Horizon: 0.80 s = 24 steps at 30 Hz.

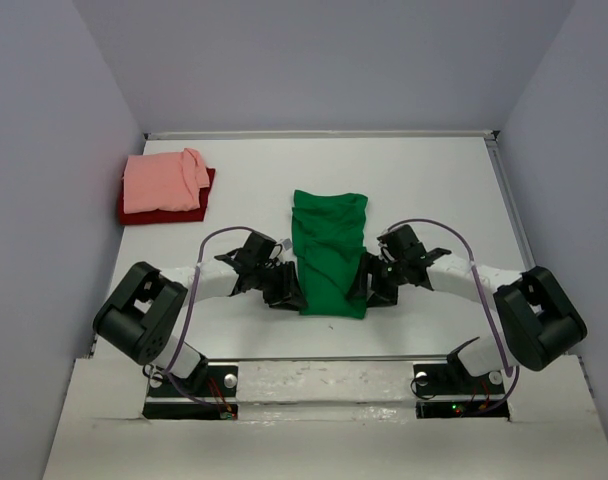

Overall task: Fold and stack the t-shirts
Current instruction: Fold the tshirt

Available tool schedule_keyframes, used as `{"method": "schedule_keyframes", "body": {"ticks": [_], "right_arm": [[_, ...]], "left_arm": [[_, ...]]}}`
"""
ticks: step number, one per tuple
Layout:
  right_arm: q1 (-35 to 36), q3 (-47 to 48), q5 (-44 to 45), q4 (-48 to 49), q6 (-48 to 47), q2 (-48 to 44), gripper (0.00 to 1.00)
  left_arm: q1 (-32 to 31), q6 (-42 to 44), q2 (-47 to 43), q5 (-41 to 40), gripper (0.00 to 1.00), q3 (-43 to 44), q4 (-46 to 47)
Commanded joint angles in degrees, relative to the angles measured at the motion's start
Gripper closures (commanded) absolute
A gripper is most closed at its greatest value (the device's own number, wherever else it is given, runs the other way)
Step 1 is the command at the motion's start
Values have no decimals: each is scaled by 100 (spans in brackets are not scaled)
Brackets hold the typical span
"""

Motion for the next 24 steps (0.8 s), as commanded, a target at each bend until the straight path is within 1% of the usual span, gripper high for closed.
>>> {"method": "schedule_keyframes", "body": {"ticks": [1, 4, 8, 12, 13, 14, 17, 18, 20, 21, 22, 23, 24], "right_arm": [[49, -41, 617, -188, -91, 282, 28], [163, -120, 609, -82, 5, 255, 28], [278, -199, 652, -12, 93, 352, 28], [392, -234, 723, 32, 190, 449, 30], [453, -234, 784, 32, 251, 466, 32], [515, -243, 845, 23, 295, 466, 32], [681, -287, 1038, -3, 480, 519, 36], [743, -287, 1170, -38, 593, 528, 41], [832, -305, 1267, -38, 699, 563, 46], [919, -305, 1355, -56, 787, 589, 56], [920, -296, 1373, -65, 823, 615, 63], [989, -279, 1434, -100, 875, 642, 75], [1077, -261, 1522, -143, 937, 677, 81]], "left_arm": [[42, 47, 44, 111, 58, -86, 78], [51, 47, 44, 119, 60, -86, 87], [60, 29, 62, 128, 62, -60, 113], [60, 3, 79, 155, 63, -16, 131], [60, -14, 79, 163, 65, -16, 148], [60, -15, 79, 164, 65, -16, 166], [60, -15, 88, 207, 70, 1, 175], [60, -15, 88, 199, 72, 10, 175], [60, -6, 97, 207, 76, 28, 175], [60, 3, 88, 207, 77, 37, 175], [60, 12, 88, 216, 79, 54, 175], [60, 12, 79, 208, 83, 63, 166], [60, 20, 79, 216, 84, 72, 157]]}}
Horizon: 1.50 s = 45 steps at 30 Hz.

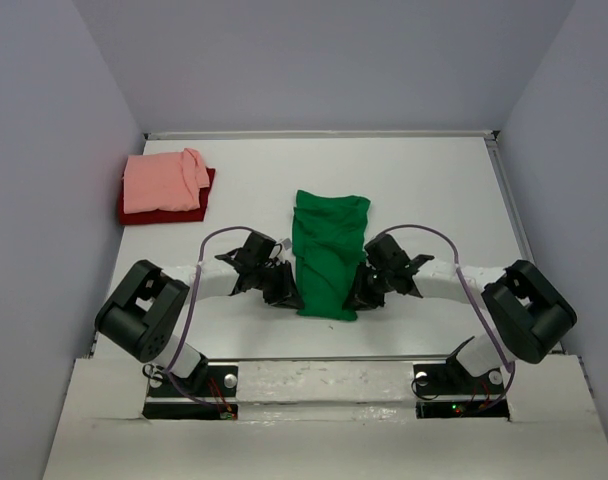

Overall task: Fold and stack the t-shirts
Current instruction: Fold the tshirt

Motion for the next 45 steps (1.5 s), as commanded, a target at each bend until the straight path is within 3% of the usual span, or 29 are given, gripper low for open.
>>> {"method": "schedule_keyframes", "body": {"ticks": [1, 2, 5, 12, 19, 23, 24, 27, 37, 41, 44, 45], "right_arm": [[267, -256, 959, -611, 203, 391, 88], [337, -195, 1037, -699, 247, 417, 99], [390, -107, 1240, -787, 370, 409, 100], [557, 235, 1996, -1507, 520, -145, 100], [610, 631, 2040, -1948, 379, -268, 100], [610, 710, 1900, -1930, 291, -128, 51], [662, 719, 1865, -1930, 274, -110, 25], [662, 650, 1908, -1948, 317, -206, 0], [820, 175, 1925, -2307, 835, -1137, 0], [873, -54, 1812, -2370, 1003, -1560, 7], [873, -195, 1759, -2107, 1003, -1420, 27], [873, -169, 1759, -2071, 994, -1298, 40]], "left_arm": [[25, 40, -6, 190, 85, 81, 65], [25, 49, -6, 199, 88, 98, 65], [25, 75, -6, 234, 100, 142, 57], [-27, 137, -541, 32, 100, 247, -356], [-177, 146, -973, -276, 100, 625, -945], [-195, 146, -868, -258, 100, 635, -893], [-195, 154, -850, -241, 100, 626, -858], [-221, 146, -762, -179, 100, 582, -770], [-239, 137, -621, -83, 100, 564, -664], [-247, 137, -542, -65, 100, 573, -612], [-256, 137, -472, -30, 100, 599, -576], [-256, 137, -463, -30, 100, 617, -576]]}}
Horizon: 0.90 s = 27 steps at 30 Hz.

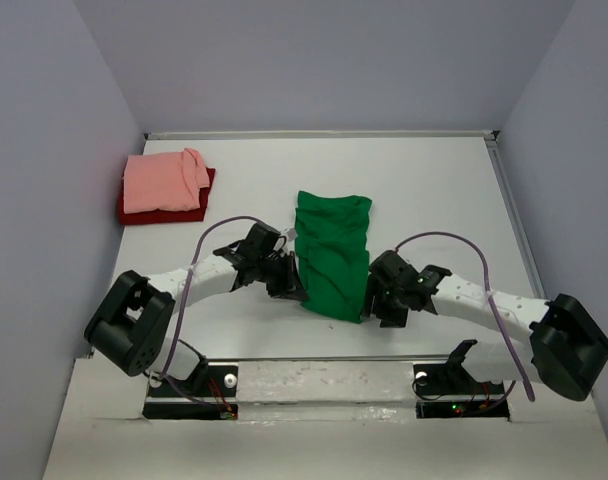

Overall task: Fold and stack the t-shirts
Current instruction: Fold the tshirt

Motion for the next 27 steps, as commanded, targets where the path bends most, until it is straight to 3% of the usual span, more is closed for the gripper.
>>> {"method": "schedule_keyframes", "body": {"ticks": [1, 7, 12, 16, 17, 22, 27], "right_arm": [[65, -68, 23, 207, 126, 416, 44], [65, 73, -12, 620, 74, 840, 42], [65, 90, 76, 682, 30, 946, 30], [65, 108, 15, 699, 30, 1016, 31], [65, 108, -3, 717, 38, 1016, 33], [65, 117, 59, 690, 100, 1033, 81], [65, 196, 59, 778, 100, 1314, 86]], "left_arm": [[-62, 54, 38, 182, 100, 103, 97], [-79, 45, -33, 174, 100, 51, 88], [-71, 45, -50, 182, 100, -116, 167], [-71, 36, -50, 209, 100, -134, 202], [-71, 45, -50, 200, 100, -134, 211], [-71, 45, -50, 218, 100, -143, 220], [-71, 45, -59, 235, 100, -178, 238]]}}
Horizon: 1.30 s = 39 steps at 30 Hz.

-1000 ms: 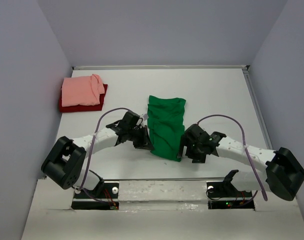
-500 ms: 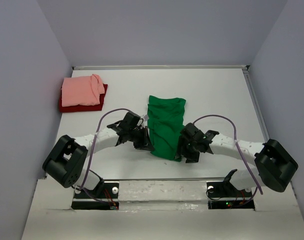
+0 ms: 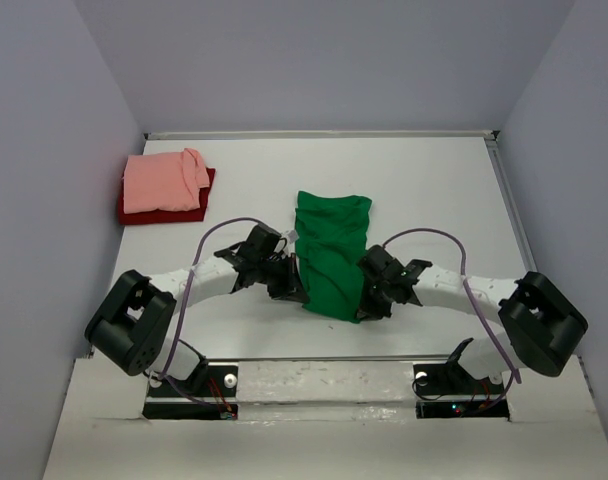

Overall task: Fold and stack the t-shirts
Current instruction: Fold the tshirt

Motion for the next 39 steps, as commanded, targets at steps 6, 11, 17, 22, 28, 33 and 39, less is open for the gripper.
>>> {"method": "schedule_keyframes", "body": {"ticks": [6, 11, 17, 22, 28, 33, 39], "right_arm": [[49, 120, 397, -162, -9, 217, 100], [102, 488, 881, -610, -202, 173, 100], [102, 1260, 1424, -1452, -440, 217, 100], [102, 2095, 1848, -2069, -694, 217, 100], [102, 2835, 1945, -2465, -923, 349, 100], [102, 2819, 1822, -2518, -880, 218, 100], [102, 2537, 1673, -2737, -730, -204, 100]], "left_arm": [[-33, 45, -129, 183, 100, -152, 98], [-77, 63, -208, 52, 100, -91, 11], [-323, 229, -305, -484, 100, 488, -490], [-341, 352, -244, -591, 100, 1033, -851], [-367, 546, -164, -732, 100, 1930, -1440], [-376, 529, -199, -661, 100, 2045, -1546], [-438, 441, -515, -705, 100, 1826, -1625]]}}
